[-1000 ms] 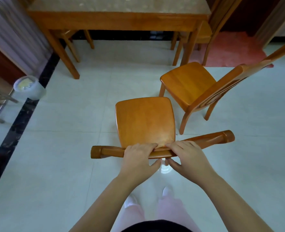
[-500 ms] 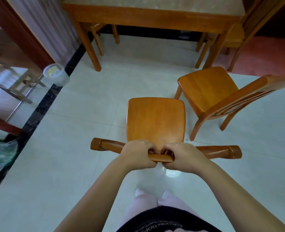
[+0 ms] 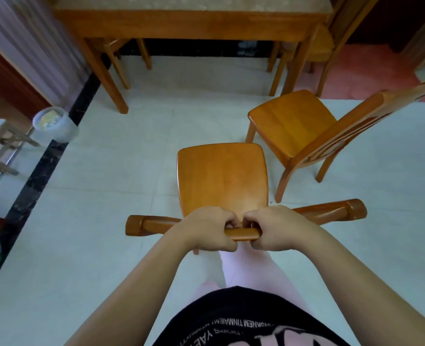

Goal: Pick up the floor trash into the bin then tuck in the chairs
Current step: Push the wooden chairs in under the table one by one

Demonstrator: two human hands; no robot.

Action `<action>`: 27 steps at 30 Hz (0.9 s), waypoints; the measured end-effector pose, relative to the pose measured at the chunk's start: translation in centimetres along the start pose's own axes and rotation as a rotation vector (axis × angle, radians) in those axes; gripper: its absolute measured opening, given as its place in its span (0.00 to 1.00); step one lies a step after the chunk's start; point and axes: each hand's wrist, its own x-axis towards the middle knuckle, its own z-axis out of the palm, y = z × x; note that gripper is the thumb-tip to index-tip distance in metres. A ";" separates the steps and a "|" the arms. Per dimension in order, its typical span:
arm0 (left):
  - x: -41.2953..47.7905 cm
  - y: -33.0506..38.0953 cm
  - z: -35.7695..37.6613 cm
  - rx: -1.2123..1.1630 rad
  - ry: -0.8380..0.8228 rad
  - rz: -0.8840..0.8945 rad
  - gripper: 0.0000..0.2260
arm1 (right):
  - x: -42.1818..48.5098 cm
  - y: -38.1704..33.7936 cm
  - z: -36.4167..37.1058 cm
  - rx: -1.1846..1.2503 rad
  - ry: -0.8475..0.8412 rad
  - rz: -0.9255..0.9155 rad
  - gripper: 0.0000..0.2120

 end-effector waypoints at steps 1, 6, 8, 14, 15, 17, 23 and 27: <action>0.1 0.0 -0.1 -0.001 -0.024 -0.001 0.10 | 0.1 -0.2 -0.1 0.002 -0.017 0.011 0.07; 0.3 0.4 -0.3 -0.062 -0.078 -0.036 0.11 | 0.3 -0.8 -0.5 0.016 -0.093 0.054 0.08; 0.4 0.3 -0.2 -0.078 -0.055 -0.064 0.12 | 0.5 -1.0 -0.6 0.027 -0.090 0.082 0.08; -0.2 -0.5 -1.0 -0.127 -0.014 -0.094 0.09 | 1.1 -2.7 -1.2 0.024 -0.068 0.084 0.05; -0.4 -0.7 -1.2 -0.119 -0.010 -0.083 0.09 | 1.0 -3.0 -1.5 0.015 -0.061 0.079 0.05; -1.2 -0.8 -1.8 -0.122 -0.002 -0.063 0.08 | 0.8 -3.7 -2.1 0.003 -0.056 0.074 0.04; -3.2 -0.8 -5.2 -0.149 0.014 -0.020 0.07 | 1.4 -5.4 -4.8 0.031 -0.032 0.023 0.05; -3.3 -1.3 -9.8 -0.133 0.050 -0.003 0.07 | 3.9 -6.8 -8.7 0.051 -0.049 -0.026 0.07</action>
